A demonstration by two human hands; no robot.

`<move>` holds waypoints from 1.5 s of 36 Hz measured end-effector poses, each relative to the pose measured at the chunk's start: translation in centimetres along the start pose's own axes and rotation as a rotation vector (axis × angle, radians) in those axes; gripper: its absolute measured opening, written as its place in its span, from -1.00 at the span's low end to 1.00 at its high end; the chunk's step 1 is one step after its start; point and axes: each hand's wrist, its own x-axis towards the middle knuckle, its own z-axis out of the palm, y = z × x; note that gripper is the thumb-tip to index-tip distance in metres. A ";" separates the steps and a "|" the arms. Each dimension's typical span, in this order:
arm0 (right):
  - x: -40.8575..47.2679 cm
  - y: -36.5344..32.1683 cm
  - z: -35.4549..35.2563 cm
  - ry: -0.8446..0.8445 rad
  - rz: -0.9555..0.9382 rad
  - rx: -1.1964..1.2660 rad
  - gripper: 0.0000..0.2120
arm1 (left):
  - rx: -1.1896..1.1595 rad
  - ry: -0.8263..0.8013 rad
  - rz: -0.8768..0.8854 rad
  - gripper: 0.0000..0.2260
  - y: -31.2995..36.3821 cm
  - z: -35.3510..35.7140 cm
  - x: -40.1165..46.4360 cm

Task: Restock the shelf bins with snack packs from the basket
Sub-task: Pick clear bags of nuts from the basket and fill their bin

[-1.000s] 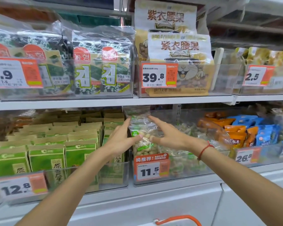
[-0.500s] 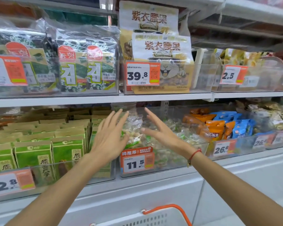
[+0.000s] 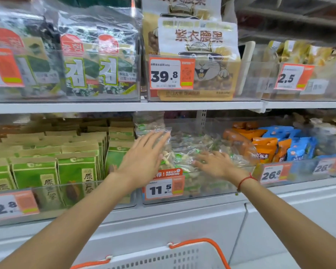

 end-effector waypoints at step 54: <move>0.8 -25.2 -4.2 0.143 -0.217 -0.207 -0.56 | 0.054 0.052 -0.336 -0.14 -15.4 -5.5 -12.2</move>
